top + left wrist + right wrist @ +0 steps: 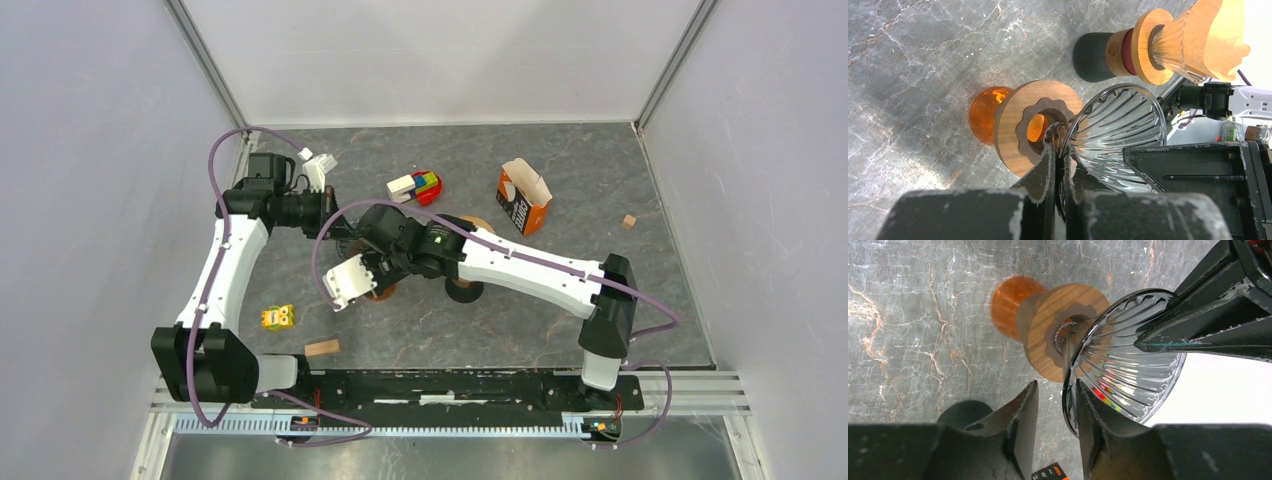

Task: Place the coffee filter in the dripper
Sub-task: Place the coffee dripper in the dripper holder.

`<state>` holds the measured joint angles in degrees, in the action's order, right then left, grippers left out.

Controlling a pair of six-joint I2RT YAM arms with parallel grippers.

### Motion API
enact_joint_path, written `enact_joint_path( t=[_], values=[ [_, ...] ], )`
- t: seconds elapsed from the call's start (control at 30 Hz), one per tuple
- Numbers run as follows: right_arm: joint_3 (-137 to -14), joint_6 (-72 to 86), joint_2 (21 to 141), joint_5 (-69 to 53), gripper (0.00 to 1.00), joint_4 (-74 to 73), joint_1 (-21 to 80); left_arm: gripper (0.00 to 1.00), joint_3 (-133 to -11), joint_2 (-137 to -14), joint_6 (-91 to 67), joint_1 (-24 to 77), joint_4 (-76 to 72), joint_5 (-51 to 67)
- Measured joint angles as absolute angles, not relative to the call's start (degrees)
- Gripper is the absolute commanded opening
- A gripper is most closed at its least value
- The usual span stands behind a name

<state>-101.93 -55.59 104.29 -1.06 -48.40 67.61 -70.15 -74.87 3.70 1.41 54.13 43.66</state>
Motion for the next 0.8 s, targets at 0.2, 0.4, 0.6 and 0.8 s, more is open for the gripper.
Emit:
enact_joint_path(
  t=[0.2,0.4,0.6,0.8],
  values=[
    [-101.9,-55.8,105.6,-0.9,0.27,-47.4,67.6,0.02,-67.2,-73.1,3.3,1.4,50.6,45.2],
    [-102.0,-55.9,106.8,-0.8,0.21,-46.3,67.6,0.02,-66.9,-72.6,3.3,1.4,49.9,45.2],
    [-102.8,-55.8,107.2,-0.8,0.16,-46.8,67.5,0.02,-66.9,-72.6,3.3,1.5,49.6,45.2],
    [-103.0,-56.0,107.4,-0.8,0.14,-47.1,67.5,0.02,-66.9,-72.5,3.3,1.5,49.5,45.2]
  ],
)
